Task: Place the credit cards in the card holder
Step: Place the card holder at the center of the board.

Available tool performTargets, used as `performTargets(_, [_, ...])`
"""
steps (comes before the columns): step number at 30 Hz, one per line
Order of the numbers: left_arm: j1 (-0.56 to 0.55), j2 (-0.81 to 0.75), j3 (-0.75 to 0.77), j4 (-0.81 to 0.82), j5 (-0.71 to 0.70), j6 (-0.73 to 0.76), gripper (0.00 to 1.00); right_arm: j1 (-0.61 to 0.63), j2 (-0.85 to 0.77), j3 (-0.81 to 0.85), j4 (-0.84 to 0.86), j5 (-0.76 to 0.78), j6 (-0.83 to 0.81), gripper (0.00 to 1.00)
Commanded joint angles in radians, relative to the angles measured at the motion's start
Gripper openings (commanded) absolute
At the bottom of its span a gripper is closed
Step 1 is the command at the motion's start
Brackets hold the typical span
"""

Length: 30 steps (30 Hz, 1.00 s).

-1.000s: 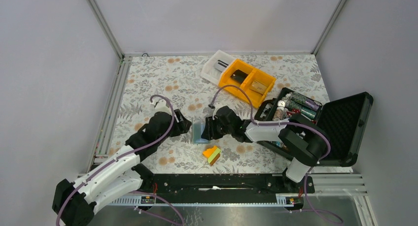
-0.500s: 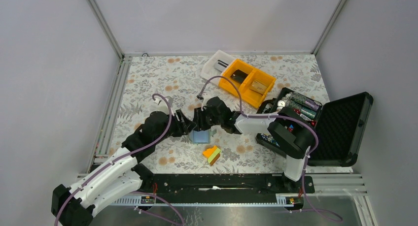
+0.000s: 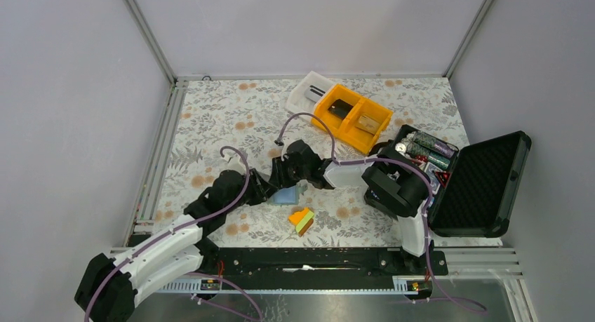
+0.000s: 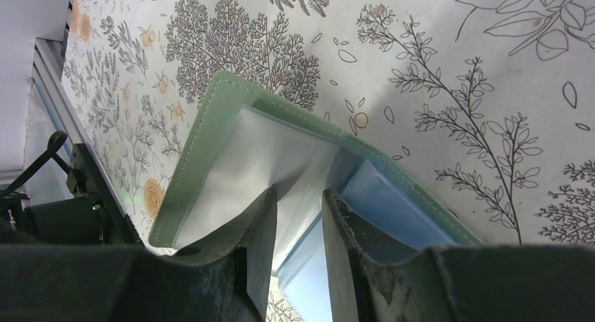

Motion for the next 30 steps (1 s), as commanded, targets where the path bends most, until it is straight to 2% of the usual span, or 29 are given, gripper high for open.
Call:
performTargets(1, [0.010,0.016,-0.069,0.169,-0.042,-0.054,0.28,0.001,0.019,0.049,0.004,-0.002,-0.001,0.37])
performTargets(6, [0.017,0.046,-0.155,0.248,-0.107,-0.058,0.23,0.001,0.008,0.045,-0.005,0.022,0.002,0.38])
performTargets(13, [0.030,0.099,-0.230,0.364,-0.156,-0.041,0.22,0.002,-0.024,0.011,-0.012,0.041,0.002,0.40])
performTargets(21, [0.037,0.160,-0.244,0.405,-0.180,-0.032,0.22,0.001,-0.080,-0.051,-0.019,0.054,0.009,0.41])
performTargets(30, [0.042,0.172,-0.176,0.383,-0.104,-0.030,0.23,0.001,-0.178,-0.131,-0.019,0.044,0.022,0.45])
